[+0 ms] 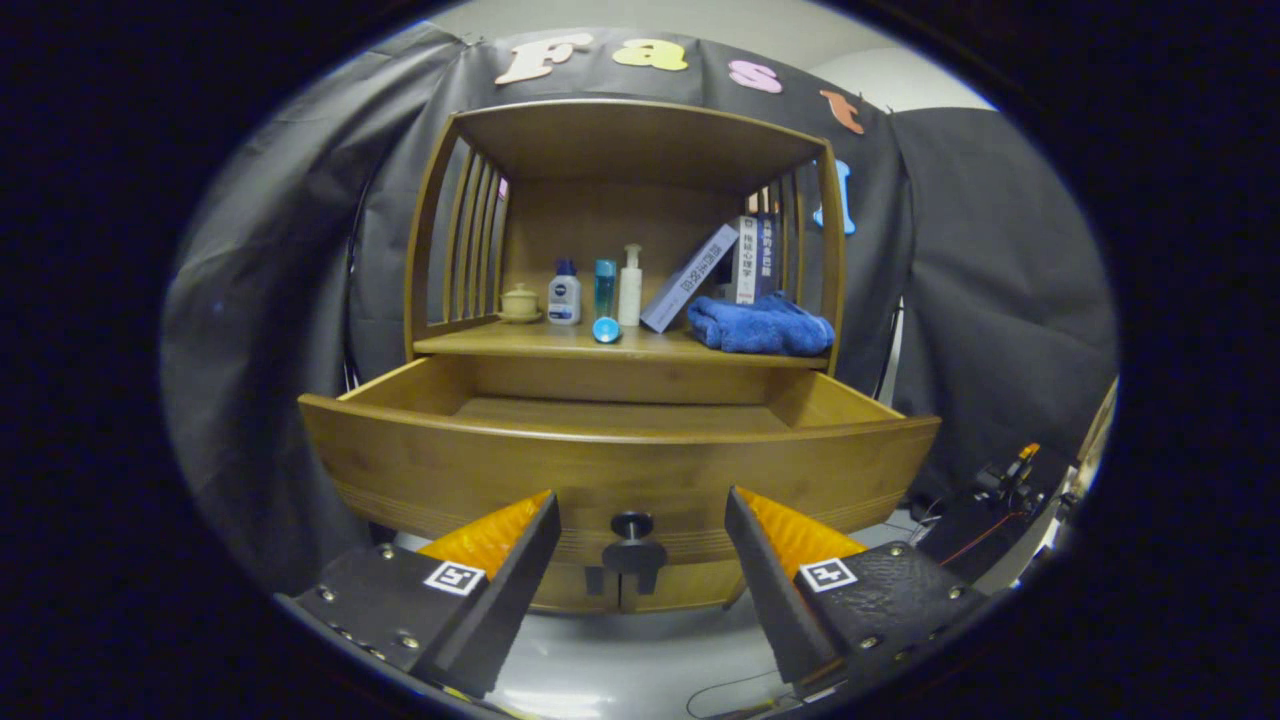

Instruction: Pull open the drawer, take out the items inside it, and place them on the countertop above the cabinet.

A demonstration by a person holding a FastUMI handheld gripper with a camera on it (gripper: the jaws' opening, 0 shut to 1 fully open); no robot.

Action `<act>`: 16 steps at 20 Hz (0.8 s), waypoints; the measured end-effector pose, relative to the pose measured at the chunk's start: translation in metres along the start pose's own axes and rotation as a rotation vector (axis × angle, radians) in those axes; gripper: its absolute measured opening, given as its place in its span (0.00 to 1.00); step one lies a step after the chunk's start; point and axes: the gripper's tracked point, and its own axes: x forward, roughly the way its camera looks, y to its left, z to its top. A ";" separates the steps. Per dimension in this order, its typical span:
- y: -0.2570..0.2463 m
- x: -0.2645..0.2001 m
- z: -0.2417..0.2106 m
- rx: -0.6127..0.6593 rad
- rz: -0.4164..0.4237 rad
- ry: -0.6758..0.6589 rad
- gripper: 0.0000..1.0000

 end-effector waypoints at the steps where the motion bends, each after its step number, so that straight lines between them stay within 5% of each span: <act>1: 0.000 0.004 -0.002 0.005 -0.001 0.002 0.99; 9: -0.012 0.034 -0.012 0.046 -0.029 -0.004 0.98; 16: -0.010 0.073 -0.005 0.168 0.045 -0.062 0.96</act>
